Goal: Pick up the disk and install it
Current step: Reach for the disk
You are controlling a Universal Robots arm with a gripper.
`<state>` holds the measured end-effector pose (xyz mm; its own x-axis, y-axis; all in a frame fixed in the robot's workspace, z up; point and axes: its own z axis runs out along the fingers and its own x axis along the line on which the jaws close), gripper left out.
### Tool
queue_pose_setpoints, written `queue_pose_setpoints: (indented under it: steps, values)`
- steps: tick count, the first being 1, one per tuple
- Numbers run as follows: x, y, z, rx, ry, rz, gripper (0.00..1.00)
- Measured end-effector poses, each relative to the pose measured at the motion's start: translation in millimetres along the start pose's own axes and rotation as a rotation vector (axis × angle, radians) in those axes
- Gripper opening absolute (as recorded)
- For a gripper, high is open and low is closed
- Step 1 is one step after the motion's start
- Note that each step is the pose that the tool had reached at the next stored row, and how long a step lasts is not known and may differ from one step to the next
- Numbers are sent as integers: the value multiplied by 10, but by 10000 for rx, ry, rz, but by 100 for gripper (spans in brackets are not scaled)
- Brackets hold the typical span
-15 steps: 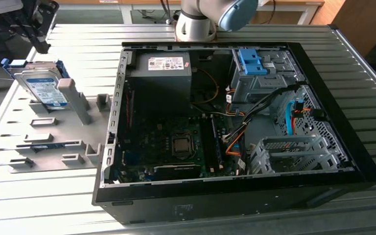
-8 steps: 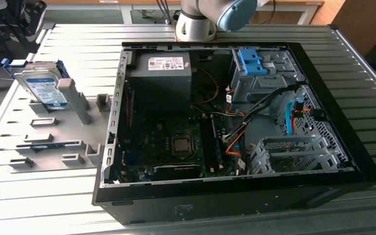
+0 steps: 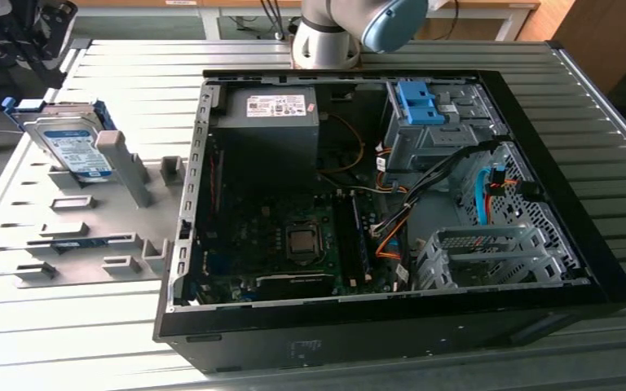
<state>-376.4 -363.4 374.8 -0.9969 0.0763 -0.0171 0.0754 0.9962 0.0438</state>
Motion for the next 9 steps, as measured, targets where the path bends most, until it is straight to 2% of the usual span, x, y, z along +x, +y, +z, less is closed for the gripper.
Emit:
queue_pose_setpoints:
  steps: [3,9]
  values:
    - [26,-1,0,-1,-1,1,11]
    - [160,-12,-3,0,0,0,11]
